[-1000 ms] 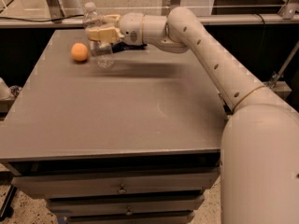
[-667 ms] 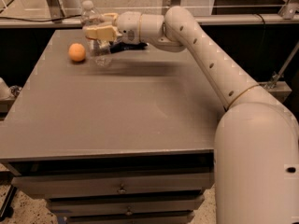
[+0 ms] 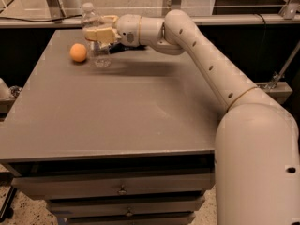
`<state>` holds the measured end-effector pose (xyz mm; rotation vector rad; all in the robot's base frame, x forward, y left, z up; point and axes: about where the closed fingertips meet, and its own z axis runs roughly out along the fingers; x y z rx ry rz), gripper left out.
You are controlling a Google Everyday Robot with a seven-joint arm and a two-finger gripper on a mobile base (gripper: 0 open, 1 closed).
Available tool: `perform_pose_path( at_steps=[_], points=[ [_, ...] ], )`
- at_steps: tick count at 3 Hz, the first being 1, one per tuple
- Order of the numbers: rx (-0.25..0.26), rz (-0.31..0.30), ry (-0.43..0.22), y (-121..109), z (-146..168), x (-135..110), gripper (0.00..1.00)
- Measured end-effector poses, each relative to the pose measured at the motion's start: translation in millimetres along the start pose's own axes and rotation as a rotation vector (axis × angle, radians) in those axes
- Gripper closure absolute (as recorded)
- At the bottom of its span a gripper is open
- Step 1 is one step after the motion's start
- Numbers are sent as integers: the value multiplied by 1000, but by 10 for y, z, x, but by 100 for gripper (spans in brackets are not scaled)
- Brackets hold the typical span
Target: Move water bottle near orange
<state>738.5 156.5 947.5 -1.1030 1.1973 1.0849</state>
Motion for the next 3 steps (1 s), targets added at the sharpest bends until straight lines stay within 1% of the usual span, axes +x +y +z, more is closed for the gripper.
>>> perform_pose_path(
  at_steps=[1, 3],
  points=[
    [5, 18, -3, 13, 17, 51, 83],
    [13, 34, -4, 31, -2, 98, 36]
  ],
)
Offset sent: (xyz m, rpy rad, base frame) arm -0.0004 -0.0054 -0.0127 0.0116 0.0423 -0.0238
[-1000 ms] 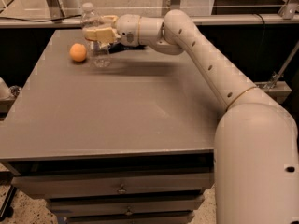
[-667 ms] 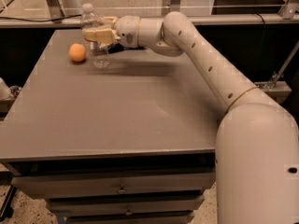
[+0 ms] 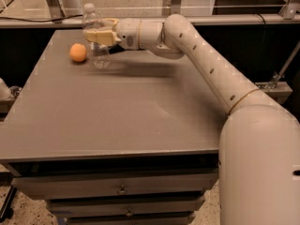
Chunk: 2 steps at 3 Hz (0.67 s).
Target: Move water bottle near orange
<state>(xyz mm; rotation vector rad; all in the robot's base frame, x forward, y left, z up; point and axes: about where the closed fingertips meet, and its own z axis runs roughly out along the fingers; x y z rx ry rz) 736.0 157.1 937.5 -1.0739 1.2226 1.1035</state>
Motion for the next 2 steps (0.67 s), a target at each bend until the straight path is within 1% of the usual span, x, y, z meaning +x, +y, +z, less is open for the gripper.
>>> perform_pose_path(
  at_steps=[1, 2],
  points=[
    [3, 1, 1, 1, -15, 3, 13],
    [4, 2, 3, 7, -29, 2, 0]
  ],
)
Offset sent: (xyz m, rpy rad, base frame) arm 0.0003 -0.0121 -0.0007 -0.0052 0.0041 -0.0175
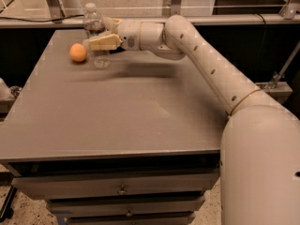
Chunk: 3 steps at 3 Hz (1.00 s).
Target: Move water bottle near orange
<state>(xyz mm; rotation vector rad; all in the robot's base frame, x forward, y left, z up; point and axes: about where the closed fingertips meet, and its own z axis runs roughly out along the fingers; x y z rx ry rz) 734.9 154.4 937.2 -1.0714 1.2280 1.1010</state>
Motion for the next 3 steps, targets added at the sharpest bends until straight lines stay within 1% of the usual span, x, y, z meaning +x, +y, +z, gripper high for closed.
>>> perform_pose_path(
  at_steps=[1, 2, 3],
  points=[
    [1, 0, 1, 1, -8, 0, 0],
    [11, 1, 17, 19, -209, -29, 0],
    [37, 4, 71, 114, -724, -150, 0]
  ],
)
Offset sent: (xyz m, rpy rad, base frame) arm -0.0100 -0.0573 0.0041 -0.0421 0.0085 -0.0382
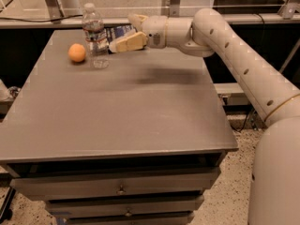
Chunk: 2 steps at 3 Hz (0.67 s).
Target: Move water bottle near orange
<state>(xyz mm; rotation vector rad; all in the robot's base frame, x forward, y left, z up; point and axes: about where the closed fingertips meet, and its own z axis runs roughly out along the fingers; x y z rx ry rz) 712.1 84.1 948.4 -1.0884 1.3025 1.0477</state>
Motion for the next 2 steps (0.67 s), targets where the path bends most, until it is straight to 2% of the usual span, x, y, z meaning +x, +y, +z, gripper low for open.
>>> perform_pose_path(
  at_steps=[1, 2],
  points=[
    [78, -19, 40, 157, -644, -226, 0],
    [103, -22, 46, 167, -821, -250, 0]
  ],
)
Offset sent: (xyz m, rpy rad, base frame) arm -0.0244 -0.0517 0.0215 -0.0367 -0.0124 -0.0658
